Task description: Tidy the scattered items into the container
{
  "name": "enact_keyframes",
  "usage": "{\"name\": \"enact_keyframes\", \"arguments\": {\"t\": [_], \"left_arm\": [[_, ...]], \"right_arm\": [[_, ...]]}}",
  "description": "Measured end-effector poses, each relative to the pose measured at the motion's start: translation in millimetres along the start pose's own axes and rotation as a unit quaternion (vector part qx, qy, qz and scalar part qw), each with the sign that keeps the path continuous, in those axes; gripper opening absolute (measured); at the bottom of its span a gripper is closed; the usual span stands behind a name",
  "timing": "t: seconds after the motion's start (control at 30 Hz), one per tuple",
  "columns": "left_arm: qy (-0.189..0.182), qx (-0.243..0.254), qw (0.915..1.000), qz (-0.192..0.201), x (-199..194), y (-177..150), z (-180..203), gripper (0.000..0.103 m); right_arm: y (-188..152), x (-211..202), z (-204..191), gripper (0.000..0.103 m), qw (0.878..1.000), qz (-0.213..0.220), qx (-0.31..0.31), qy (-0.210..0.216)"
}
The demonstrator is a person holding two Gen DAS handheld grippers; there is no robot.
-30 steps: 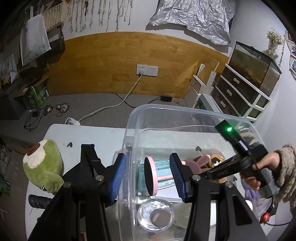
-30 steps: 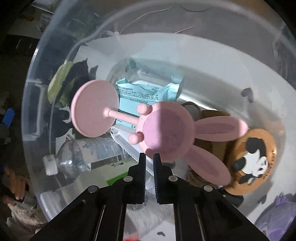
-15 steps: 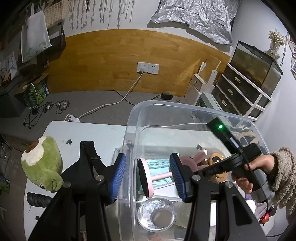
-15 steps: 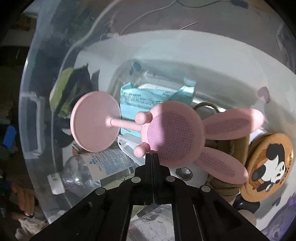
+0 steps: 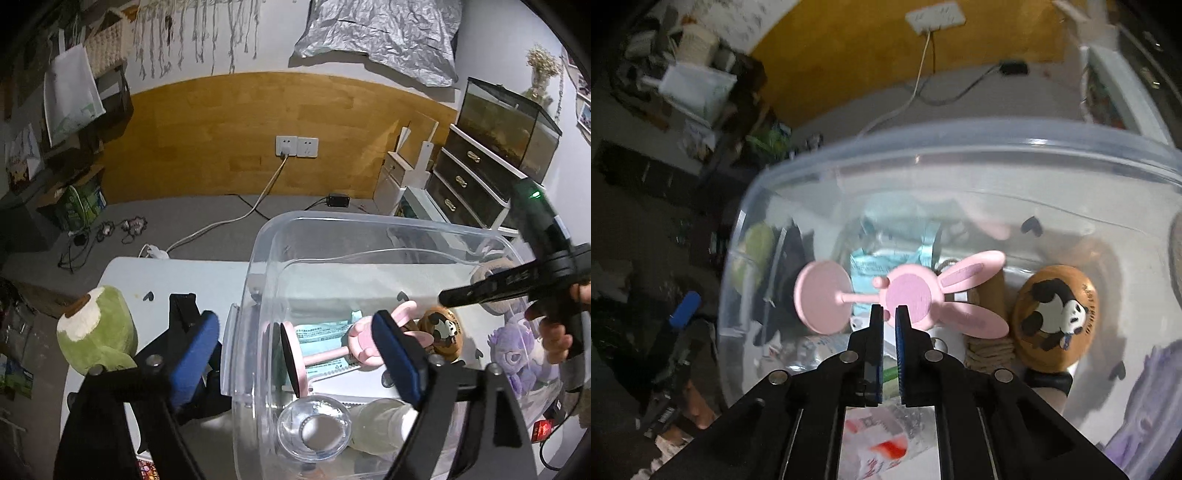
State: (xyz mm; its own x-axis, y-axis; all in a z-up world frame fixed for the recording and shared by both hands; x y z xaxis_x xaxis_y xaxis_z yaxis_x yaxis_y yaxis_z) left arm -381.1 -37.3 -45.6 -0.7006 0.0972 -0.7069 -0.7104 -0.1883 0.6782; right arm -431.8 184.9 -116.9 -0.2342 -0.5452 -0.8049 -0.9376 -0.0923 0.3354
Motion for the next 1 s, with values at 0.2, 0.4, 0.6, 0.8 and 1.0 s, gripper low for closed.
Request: {"name": "enact_keyframes", "arguments": {"t": [0.2,0.4,0.6,0.8,1.0], "left_arm": [[0.005,0.014,0.9999,0.007,-7.9,-5.3,6.2,0.099],[0.013,0.028,0.9992,0.024,-17.0,-11.9,11.4,0.103],[0.014,0.012,0.9988,0.045,-31.6,-17.3,11.5,0.103],[0.009,0.007,0.999,0.042,-44.2,-31.3,12.2,0.103],[0.005,0.008,0.9985,0.053,-60.9,-44.3,17.3,0.103]], "right_arm": [[-8.4,-40.8,-6.3,0.083,0.997,0.077,0.03,0.007],[-21.6,-55.9,-16.4,0.103,0.99,0.136,0.036,-0.014],[-38.3,-77.8,-21.2,0.103,0.975,0.21,0.015,-0.071],[-65.0,-89.4,-28.4,0.103,0.963,0.244,0.007,-0.111],[-98.1,-95.5,-35.0,0.103,0.951,0.257,-0.003,-0.171]]}}
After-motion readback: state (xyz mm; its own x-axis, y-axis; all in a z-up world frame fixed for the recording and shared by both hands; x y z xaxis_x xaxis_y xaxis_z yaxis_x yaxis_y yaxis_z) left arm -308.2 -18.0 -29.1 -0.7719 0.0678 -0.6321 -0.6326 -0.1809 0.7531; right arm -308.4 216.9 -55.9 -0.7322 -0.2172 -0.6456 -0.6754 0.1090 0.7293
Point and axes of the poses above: each gripper's, at about its wrist camera, not at the fingertips, and x roughly the way its jaws point, z to its right, y to its top, the point moved 8 cm from there along x, roughly the way its jaws point, and after that the axes turned 12 degrees about -x, right-handed, at the moved point
